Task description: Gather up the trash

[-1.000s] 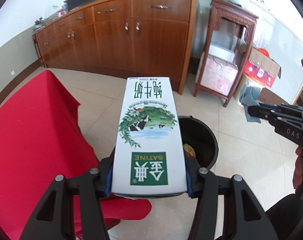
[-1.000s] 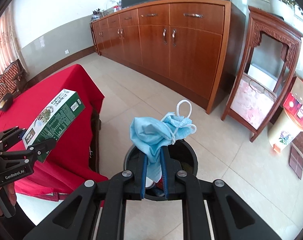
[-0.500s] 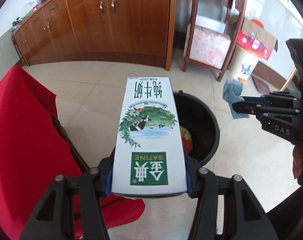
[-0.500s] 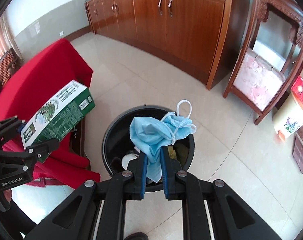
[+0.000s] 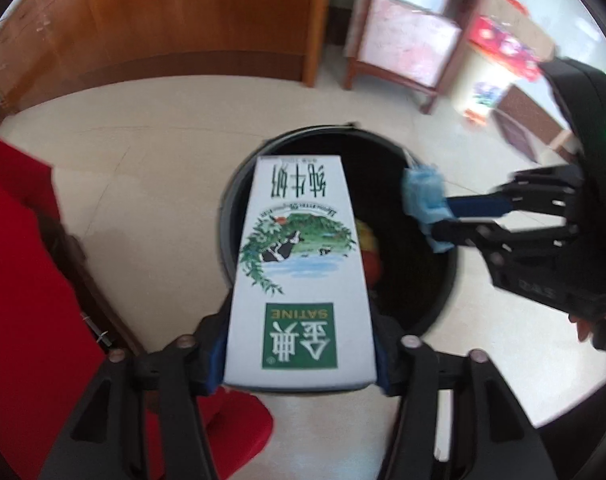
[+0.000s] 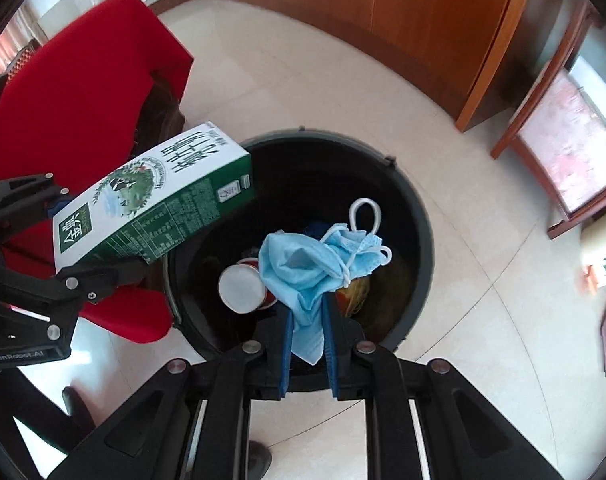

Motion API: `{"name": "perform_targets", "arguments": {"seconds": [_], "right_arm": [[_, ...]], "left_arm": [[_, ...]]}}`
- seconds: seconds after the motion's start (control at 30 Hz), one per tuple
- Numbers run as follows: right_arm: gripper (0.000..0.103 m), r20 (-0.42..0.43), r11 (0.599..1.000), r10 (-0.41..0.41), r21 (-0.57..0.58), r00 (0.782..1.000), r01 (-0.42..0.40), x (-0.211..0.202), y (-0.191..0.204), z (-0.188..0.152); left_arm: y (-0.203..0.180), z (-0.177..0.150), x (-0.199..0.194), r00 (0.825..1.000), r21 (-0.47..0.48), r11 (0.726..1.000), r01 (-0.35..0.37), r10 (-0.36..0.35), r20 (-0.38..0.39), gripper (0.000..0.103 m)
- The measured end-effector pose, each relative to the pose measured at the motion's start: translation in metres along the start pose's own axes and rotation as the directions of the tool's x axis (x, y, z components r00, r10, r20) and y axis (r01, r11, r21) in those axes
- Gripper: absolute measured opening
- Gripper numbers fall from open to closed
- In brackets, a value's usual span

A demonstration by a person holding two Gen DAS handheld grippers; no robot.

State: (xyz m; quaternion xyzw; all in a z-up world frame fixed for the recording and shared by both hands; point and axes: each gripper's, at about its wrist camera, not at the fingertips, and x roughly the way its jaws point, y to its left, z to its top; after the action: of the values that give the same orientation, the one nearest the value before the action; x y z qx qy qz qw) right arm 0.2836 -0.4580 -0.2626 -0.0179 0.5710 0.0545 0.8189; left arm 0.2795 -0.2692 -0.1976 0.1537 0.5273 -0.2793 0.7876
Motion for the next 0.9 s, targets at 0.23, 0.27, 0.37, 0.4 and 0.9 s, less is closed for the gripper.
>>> {"name": "perform_targets", "arguments": {"seconds": [0.23,0.27,0.37,0.4,0.9], "right_arm": [[0.103,0.009,0.988,-0.072,0.134,0.997,0.07,0.003,-0.028,-0.007],[0.103,0.019,0.986,-0.088,0.145,0.996,0.085,0.0,-0.03,-0.007],[0.103,0.043,0.966,-0.09,0.245,0.995,0.077,-0.015,-0.039,-0.011],[0.103,0.047,0.961,-0.102,0.263,0.994,0.086,-0.021,-0.04,-0.012],[0.103,0.192,0.946,-0.222,0.28,0.956,0.163,-0.129,0.021,-0.058]], "left_arm": [[0.003,-0.019,-0.02,0.996,-0.049,0.996,-0.074,0.077,0.05,0.089],[0.003,-0.021,-0.026,0.994,-0.069,0.994,-0.086,0.09,0.066,0.089],[0.006,-0.027,-0.045,0.989,-0.119,0.988,-0.1,0.112,0.098,0.089],[0.007,-0.029,-0.051,0.986,-0.127,0.986,-0.108,0.122,0.111,0.089],[0.009,-0.065,-0.143,0.952,-0.2,0.968,-0.153,0.199,0.234,0.099]]}}
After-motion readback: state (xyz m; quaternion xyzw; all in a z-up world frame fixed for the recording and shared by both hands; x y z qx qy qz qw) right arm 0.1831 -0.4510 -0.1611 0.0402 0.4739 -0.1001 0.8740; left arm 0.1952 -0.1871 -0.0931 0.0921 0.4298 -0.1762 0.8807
